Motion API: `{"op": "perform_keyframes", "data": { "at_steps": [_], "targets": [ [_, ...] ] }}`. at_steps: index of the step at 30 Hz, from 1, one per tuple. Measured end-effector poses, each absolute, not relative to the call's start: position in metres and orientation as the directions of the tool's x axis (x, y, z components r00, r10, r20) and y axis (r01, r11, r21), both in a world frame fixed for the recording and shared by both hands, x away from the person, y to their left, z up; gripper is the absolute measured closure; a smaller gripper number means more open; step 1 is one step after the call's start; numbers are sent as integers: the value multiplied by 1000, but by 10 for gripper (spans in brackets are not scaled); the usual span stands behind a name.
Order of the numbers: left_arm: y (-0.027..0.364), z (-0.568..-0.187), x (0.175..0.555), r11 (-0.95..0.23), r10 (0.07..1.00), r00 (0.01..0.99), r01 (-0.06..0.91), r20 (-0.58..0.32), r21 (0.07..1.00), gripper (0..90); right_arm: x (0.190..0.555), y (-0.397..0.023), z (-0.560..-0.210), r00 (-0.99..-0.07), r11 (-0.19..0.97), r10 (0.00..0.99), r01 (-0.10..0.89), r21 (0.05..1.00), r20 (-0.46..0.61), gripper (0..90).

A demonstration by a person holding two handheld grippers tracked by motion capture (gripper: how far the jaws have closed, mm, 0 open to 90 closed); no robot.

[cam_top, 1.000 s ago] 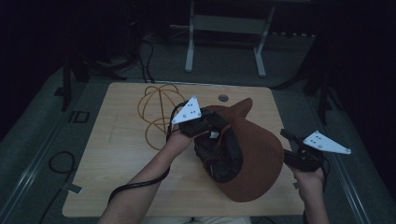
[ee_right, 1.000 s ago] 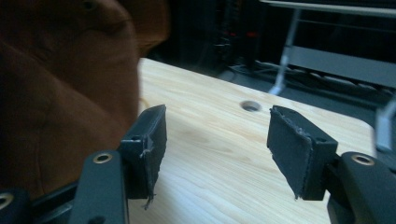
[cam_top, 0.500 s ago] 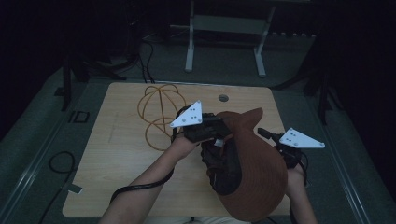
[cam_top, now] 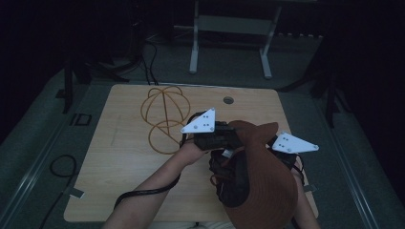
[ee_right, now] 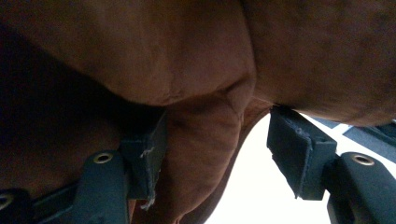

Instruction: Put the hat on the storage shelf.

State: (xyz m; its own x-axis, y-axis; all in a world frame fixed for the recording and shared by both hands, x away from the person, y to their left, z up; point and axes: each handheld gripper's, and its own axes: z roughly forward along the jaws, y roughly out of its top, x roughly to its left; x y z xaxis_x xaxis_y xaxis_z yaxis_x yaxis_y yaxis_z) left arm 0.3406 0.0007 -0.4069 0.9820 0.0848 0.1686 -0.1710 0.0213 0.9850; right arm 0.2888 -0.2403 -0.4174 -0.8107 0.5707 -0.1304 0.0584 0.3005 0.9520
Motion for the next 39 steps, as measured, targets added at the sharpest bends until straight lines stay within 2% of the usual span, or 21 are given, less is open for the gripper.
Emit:
{"op": "perform_keyframes", "data": {
  "at_steps": [6,7,8,10,12,16,21,25,27,28,30,33,36,39],
  "targets": [
    [-1,-408,343,37,84,986,-146,142,989,861,290,-237,-417,-819,300,559,53,952,-131,439],
    [-2,-408,342,41,85,987,-141,137,989,861,290,-236,-417,-820,294,558,49,955,-130,470],
    [-3,-408,343,42,83,988,-138,134,990,860,290,-236,-416,-829,290,546,51,956,-121,548],
    [-3,-408,343,48,90,988,-133,129,990,860,289,-234,-415,-829,290,545,45,956,-127,569],
    [-3,-408,344,47,93,988,-129,124,991,860,290,-234,-415,-837,290,533,45,956,-122,638],
    [-2,-409,344,44,94,988,-128,124,991,860,289,-233,-415,-844,280,524,43,959,-115,836],
    [-1,-408,345,40,89,987,-139,135,989,856,288,-233,-415,-852,273,512,40,961,-110,870],
    [0,-406,347,19,107,987,-125,123,992,796,290,-236,-415,-855,252,513,63,966,-78,875],
    [0,-403,347,-3,143,985,-95,95,995,705,290,-236,-415,-851,252,519,64,966,-79,876],
    [1,-401,347,-12,154,984,-86,86,996,626,291,-237,-414,-851,244,520,65,968,-74,876],
    [1,-398,346,-47,175,980,-92,99,995,560,292,-240,-413,-852,223,521,81,972,-48,877],
    [1,-394,344,-91,201,970,-118,134,989,476,293,-245,-410,-845,213,533,84,974,-44,878],
    [2,-391,340,-128,225,956,-162,187,979,448,293,-248,-408,-835,203,548,83,976,-43,879],
    [4,-389,337,-157,265,939,-183,220,971,383,293,-252,-405,-827,196,560,76,978,-49,878]
  ]
}}
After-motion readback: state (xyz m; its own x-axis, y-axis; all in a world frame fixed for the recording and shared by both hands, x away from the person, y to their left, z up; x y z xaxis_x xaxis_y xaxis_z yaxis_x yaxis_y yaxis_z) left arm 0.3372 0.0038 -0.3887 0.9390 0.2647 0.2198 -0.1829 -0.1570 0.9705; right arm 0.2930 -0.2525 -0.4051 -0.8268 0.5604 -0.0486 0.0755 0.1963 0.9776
